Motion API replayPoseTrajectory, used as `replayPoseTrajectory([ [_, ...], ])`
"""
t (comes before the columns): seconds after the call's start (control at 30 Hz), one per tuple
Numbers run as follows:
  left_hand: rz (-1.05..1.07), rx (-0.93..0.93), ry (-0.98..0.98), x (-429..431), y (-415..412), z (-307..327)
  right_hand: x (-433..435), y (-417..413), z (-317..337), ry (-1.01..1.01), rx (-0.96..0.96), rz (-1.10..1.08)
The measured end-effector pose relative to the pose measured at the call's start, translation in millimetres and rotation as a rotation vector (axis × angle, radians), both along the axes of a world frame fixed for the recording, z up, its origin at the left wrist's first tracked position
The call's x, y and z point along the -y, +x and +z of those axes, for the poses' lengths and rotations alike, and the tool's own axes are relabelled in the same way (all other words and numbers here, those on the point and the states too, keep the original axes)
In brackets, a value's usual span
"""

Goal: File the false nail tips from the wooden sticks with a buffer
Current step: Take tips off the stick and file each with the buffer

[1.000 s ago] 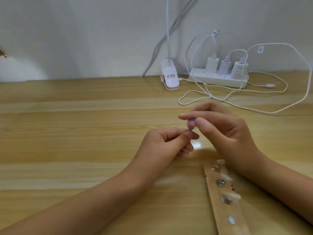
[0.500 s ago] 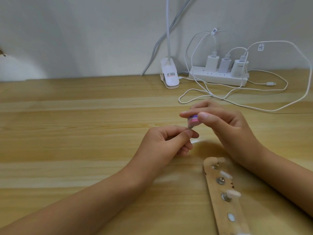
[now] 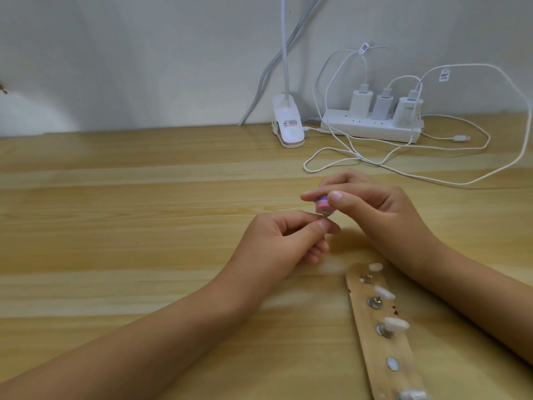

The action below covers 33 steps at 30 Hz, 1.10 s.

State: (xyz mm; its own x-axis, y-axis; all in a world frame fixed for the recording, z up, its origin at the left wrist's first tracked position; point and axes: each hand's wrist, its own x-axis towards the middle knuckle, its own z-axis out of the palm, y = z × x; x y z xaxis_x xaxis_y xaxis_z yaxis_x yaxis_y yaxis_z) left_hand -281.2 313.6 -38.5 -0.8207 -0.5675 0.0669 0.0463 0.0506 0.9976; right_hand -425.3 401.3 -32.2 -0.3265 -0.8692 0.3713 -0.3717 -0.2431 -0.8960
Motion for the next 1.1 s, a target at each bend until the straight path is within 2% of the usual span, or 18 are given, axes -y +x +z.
replayPoseTrajectory([
  [0.27, 0.003, -0.015, 0.016, 1.2, 0.5, 0.2, 1.7, -0.9, -2.5, -0.029, 0.054, -0.035],
  [0.37, 0.000, -0.014, 0.020, 1.4, 0.2, 0.5, 0.3, -0.7, -1.8, -0.085, 0.016, -0.060],
  [0.47, -0.001, -0.012, 0.001, 1.3, 0.4, -0.1, 0.9, 0.1, -2.7, -0.034, 0.041, -0.047],
  [0.57, -0.005, -0.012, 0.012, 1.4, 0.0, 0.2, 1.2, 0.2, -3.1, -0.092, -0.009, -0.084],
  [0.87, 0.000, -0.019, 0.009, 0.6, -0.3, 0.1, -0.4, 1.9, -2.0, -0.073, -0.010, -0.055],
  [0.97, -0.007, -0.020, 0.017, 0.6, -0.7, 0.5, 0.8, 1.7, -2.7, -0.085, -0.081, -0.085],
  [1.1, 0.001, -0.028, 0.016, 0.7, 0.1, 0.3, 0.0, 3.0, -2.5, -0.089, -0.033, -0.084],
])
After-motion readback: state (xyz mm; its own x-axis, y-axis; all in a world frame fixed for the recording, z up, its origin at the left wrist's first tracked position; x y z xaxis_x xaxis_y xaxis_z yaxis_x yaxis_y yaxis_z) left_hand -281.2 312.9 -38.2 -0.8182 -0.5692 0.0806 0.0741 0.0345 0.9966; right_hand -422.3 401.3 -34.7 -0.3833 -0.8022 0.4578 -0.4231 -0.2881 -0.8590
